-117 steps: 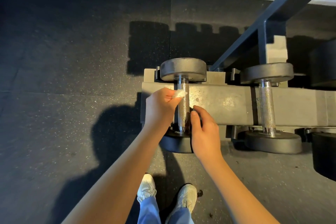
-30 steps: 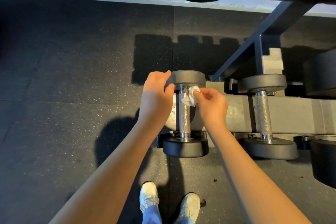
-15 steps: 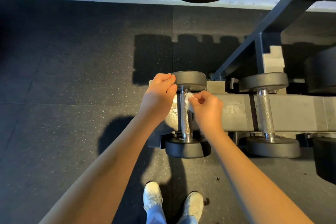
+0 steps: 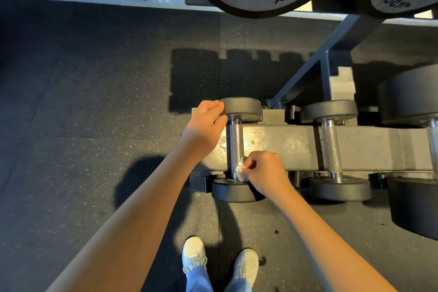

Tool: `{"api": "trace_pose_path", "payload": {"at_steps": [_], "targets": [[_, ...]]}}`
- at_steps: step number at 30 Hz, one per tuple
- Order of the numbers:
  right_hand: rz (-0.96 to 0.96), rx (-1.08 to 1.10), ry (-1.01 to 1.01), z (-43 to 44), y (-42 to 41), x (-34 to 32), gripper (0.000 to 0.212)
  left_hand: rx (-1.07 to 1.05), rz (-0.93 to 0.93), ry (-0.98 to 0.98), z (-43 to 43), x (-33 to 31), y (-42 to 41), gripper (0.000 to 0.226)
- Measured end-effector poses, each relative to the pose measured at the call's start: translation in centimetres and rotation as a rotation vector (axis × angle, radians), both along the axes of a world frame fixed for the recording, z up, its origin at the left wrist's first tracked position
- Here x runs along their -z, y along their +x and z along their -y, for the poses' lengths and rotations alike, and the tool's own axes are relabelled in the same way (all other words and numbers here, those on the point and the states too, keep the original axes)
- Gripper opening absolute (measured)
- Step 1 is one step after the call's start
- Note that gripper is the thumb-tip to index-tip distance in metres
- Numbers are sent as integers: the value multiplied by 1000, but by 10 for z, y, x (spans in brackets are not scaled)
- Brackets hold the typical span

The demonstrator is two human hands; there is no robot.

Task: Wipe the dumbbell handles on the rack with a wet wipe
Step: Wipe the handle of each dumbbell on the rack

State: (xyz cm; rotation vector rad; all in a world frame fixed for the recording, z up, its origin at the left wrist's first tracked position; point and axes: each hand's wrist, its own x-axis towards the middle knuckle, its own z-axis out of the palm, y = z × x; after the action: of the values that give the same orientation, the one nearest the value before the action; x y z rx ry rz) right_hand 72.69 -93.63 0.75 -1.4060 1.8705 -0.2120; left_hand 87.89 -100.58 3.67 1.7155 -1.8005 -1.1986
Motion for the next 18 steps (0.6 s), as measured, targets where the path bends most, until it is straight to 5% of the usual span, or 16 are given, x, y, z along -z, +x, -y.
{"api": "trace_pose_path", "payload": {"at_steps": [4, 8, 18], "targets": [[2, 33, -27, -3, 0, -11, 14, 85, 21, 89, -2, -7, 3, 49], [141, 192, -133, -12, -6, -35, 12, 8, -91, 161, -2, -18, 10, 27], [297, 360, -385, -4, -9, -173, 14, -116, -214, 39, -7, -135, 24, 29]]}}
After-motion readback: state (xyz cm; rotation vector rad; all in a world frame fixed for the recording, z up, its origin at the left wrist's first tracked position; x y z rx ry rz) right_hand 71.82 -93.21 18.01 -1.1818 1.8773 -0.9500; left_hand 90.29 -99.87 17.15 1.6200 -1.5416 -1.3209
